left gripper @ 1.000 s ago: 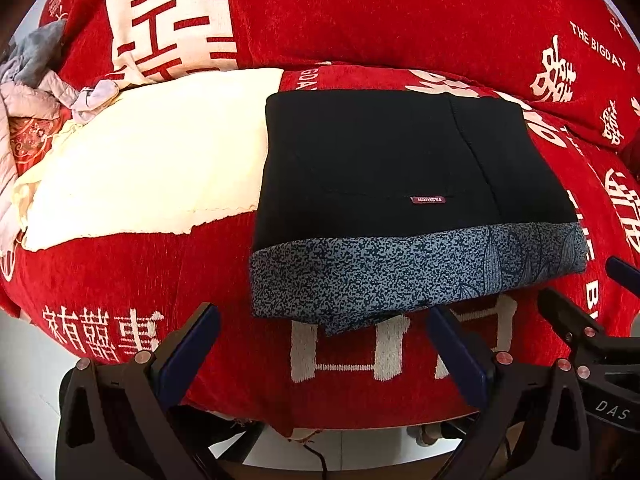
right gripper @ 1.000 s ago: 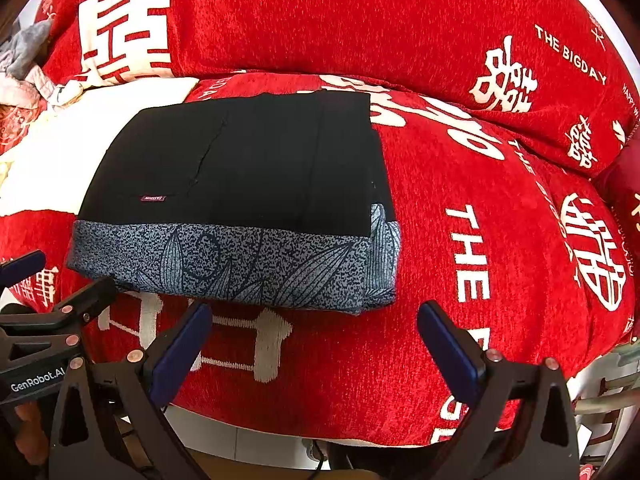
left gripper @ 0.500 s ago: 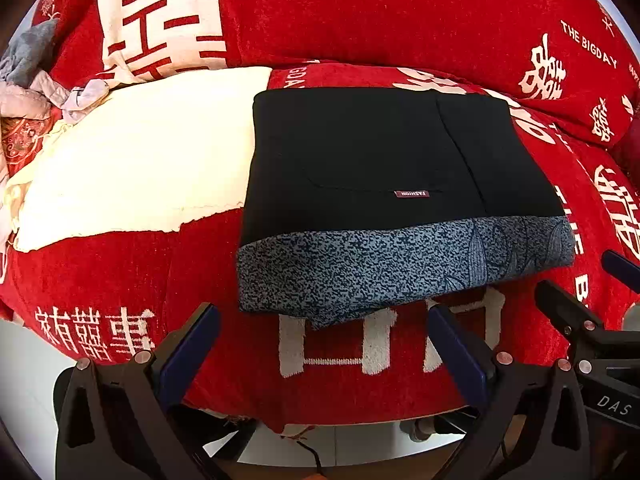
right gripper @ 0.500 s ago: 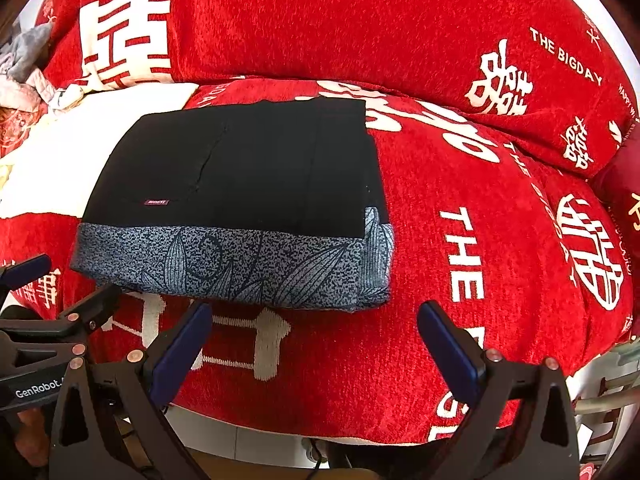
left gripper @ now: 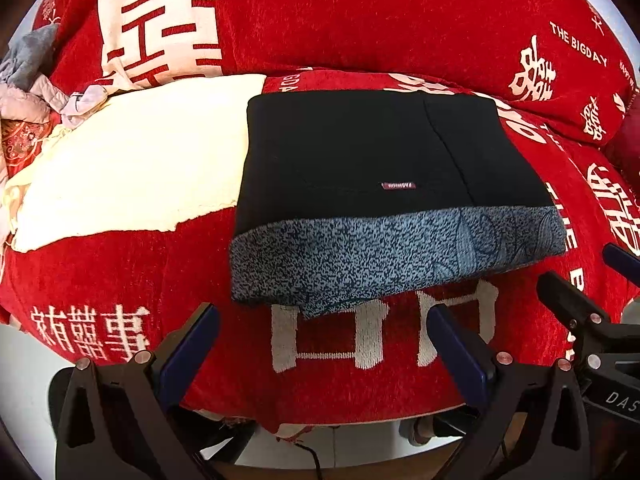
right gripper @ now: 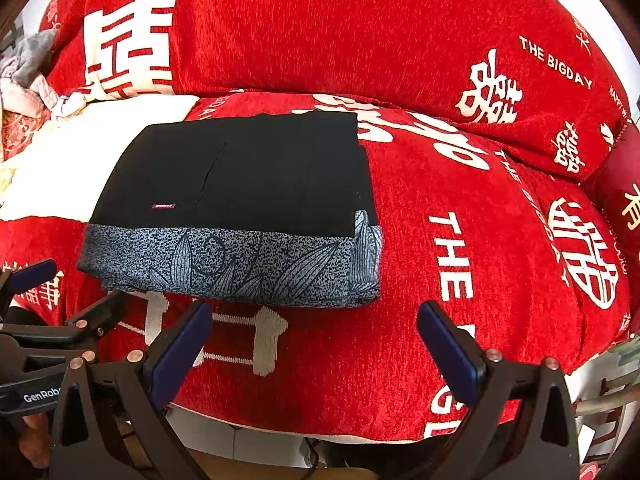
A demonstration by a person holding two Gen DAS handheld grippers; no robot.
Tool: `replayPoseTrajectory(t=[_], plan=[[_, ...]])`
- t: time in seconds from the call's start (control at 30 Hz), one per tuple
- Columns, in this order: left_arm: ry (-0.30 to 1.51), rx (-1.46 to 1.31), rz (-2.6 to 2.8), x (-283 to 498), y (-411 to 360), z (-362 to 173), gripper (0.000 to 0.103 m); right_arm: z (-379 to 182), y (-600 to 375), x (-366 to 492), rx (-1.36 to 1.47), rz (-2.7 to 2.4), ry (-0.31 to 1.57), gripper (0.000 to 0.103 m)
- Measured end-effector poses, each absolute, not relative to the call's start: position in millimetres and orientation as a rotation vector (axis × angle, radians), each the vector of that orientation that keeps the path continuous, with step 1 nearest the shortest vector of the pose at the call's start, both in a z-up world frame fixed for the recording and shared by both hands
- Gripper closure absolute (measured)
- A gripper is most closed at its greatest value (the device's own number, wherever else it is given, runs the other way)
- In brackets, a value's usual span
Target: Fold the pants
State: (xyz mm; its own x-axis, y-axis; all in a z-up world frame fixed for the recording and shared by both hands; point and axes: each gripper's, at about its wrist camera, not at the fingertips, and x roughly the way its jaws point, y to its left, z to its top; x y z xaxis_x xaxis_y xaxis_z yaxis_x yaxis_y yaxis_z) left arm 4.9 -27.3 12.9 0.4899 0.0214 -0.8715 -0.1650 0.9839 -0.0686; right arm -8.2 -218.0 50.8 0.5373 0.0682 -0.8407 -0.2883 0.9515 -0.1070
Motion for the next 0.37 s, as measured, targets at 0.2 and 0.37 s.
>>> replayPoseTrajectory(t=[0.2, 0.37], plan=[[0.998, -0.158, 0.141, -9, -32, -29, 0.0, 8, -229, -18, -0.16, 0.229, 0.96, 0.001], [0.965, -0.164, 0.144, -15, -32, -58, 0.0, -33, -240, -27, -0.074, 0.216, 0.974, 0.001]])
